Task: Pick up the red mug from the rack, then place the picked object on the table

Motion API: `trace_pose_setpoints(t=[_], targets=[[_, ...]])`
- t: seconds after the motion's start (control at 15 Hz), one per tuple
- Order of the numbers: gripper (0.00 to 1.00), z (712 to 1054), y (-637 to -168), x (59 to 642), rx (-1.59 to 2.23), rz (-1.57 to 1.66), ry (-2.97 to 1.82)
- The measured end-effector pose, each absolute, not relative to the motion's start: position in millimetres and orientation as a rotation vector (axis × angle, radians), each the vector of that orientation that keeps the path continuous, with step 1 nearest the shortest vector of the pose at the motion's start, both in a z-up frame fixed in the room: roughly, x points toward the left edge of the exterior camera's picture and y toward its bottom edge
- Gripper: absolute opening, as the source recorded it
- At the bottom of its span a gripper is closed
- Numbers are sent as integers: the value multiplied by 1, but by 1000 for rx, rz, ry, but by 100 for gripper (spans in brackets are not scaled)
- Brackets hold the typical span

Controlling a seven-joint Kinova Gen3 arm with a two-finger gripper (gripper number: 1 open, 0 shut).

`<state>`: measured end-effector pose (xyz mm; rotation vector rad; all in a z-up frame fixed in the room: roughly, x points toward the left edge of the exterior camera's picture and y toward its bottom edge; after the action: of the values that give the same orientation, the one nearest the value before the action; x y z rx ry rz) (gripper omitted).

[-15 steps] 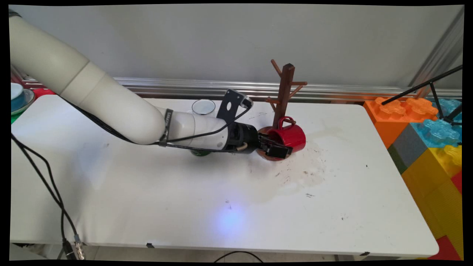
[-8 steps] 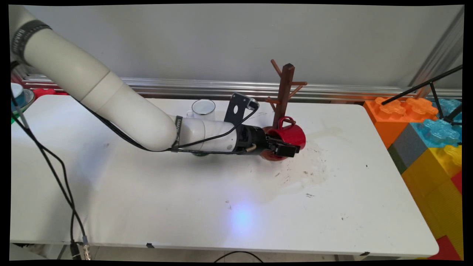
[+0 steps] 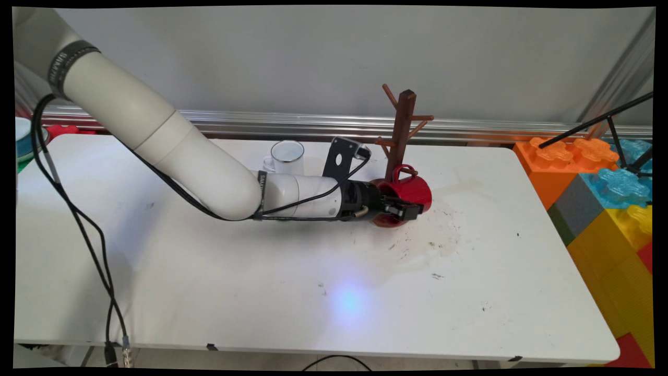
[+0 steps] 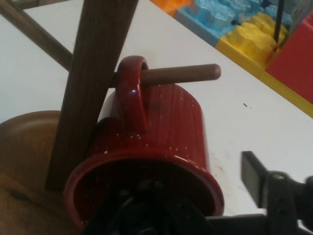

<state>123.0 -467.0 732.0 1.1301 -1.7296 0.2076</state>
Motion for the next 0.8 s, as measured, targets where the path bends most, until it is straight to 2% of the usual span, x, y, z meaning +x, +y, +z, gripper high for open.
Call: trace_pose_setpoints(t=[0.8], targets=[[0, 727, -466, 122, 1135, 225, -1707]])
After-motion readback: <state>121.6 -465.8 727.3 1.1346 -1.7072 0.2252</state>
